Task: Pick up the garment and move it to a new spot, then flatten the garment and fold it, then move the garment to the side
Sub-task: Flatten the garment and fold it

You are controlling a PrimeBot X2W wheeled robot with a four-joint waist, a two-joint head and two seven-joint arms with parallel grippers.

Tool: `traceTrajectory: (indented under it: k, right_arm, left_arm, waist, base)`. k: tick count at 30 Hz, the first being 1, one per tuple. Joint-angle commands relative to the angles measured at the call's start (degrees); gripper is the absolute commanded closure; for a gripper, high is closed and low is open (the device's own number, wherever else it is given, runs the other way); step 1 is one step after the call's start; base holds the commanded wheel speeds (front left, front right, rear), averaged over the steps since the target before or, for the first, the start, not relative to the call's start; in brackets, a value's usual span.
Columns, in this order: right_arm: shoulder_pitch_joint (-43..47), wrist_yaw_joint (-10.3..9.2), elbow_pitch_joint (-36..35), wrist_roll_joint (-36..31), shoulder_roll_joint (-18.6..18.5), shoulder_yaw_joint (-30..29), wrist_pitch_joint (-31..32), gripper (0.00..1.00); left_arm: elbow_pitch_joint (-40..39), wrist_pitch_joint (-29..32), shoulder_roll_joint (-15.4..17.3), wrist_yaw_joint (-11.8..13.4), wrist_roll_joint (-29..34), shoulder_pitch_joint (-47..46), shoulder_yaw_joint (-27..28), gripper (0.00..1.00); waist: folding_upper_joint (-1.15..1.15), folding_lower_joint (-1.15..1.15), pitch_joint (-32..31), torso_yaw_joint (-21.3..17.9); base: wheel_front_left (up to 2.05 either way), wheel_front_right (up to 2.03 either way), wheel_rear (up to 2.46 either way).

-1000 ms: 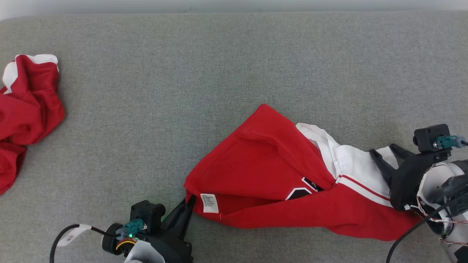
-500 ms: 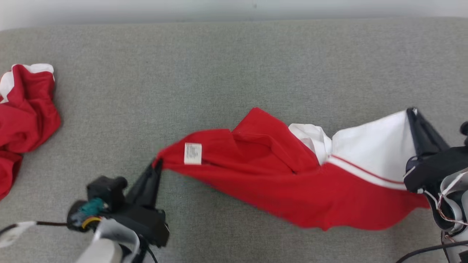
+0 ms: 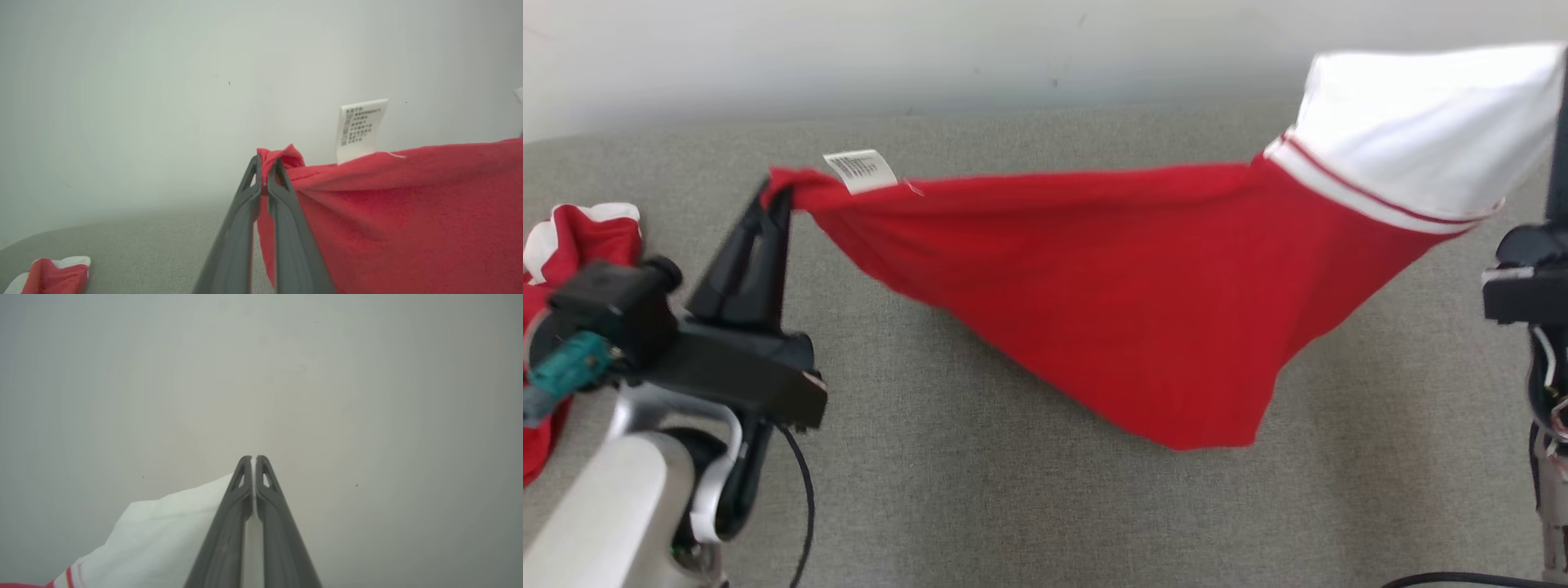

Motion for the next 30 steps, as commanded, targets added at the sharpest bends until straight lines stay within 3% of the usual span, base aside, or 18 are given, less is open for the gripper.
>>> traceTrajectory:
  k: [1, 11, 19, 25, 30]
  right_arm:
    - [-1.7, -0.04, -1.6, -0.9, -0.2, 0.0, -0.5, 1.00]
    - [-7.9, -0.04, -7.9, -2.6, -1.1, -0.9, 2.1, 1.00]
    - [-11.0, -0.04, -6.8, -1.4, -2.0, 1.5, 4.5, 1.00]
    - [-20.5, -0.04, 5.6, 4.4, -3.0, 7.3, 4.9, 1.00]
    - [-31.4, -0.03, 17.4, 7.1, -4.1, 12.3, 3.2, 1.00]
  left_arm:
    - [-1.7, 0.4, 0.8, 0.5, 0.8, -1.8, 0.9, 1.00]
    - [-9.1, 2.2, 2.3, 1.3, 2.2, -6.6, 2.0, 1.00]
    - [-10.0, 3.1, 2.5, 1.0, 2.8, -8.8, 1.4, 1.00]
    - [0.4, 3.5, 0.4, -2.6, 0.1, -16.3, 0.2, 1.00]
    - [14.0, 2.3, -2.2, -6.3, -1.6, -26.3, -0.2, 1.00]
  waist:
    - [-0.01, 0.00, -1.4, -0.2]
    - [-0.01, 0.00, -3.3, 0.4]
    - [-0.01, 0.00, -2.5, 0.8]
    - [-0.01, 0.00, 0.1, 1.0]
    - [-0.01, 0.00, 2.4, 1.7]
  base:
    - [0.00, 0.00, 0.00]
    - [0.00, 0.00, 0.00]
    - [0.00, 0.00, 0.00]
    - [0.00, 0.00, 0.00]
    - [0.00, 0.00, 0.00]
